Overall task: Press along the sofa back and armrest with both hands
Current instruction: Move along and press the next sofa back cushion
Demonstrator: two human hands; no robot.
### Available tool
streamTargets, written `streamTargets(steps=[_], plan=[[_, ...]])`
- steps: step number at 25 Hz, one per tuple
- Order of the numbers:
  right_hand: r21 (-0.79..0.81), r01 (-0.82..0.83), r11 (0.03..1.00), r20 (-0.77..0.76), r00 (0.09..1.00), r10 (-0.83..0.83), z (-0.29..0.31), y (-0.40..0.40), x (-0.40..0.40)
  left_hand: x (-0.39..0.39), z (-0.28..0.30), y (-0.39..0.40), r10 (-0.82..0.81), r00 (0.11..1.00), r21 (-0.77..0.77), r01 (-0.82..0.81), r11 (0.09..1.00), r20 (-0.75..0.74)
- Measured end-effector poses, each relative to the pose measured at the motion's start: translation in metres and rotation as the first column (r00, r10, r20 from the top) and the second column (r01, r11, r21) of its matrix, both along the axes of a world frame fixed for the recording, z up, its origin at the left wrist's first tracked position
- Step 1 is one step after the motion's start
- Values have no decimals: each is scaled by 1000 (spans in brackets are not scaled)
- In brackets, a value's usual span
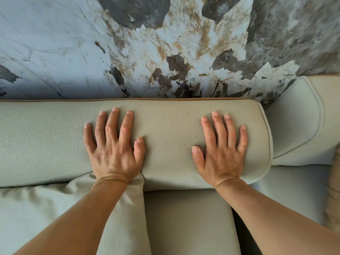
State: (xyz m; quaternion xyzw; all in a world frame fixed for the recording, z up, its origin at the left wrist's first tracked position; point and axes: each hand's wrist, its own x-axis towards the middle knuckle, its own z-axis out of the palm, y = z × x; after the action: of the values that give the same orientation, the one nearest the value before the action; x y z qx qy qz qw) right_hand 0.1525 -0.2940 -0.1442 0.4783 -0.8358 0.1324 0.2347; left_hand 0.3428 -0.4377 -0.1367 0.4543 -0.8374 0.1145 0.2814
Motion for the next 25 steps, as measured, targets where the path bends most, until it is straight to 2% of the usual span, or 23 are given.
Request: streamTargets(steps=[15, 25], plan=[[-25, -41, 999, -15, 999, 40, -2, -55, -41, -33, -3, -40, 41, 998, 21, -40, 999, -41], [-45, -27, 999, -76, 997, 24, -6, -65, -49, -38, 0, -46, -1, 999, 66, 4, 998, -47]])
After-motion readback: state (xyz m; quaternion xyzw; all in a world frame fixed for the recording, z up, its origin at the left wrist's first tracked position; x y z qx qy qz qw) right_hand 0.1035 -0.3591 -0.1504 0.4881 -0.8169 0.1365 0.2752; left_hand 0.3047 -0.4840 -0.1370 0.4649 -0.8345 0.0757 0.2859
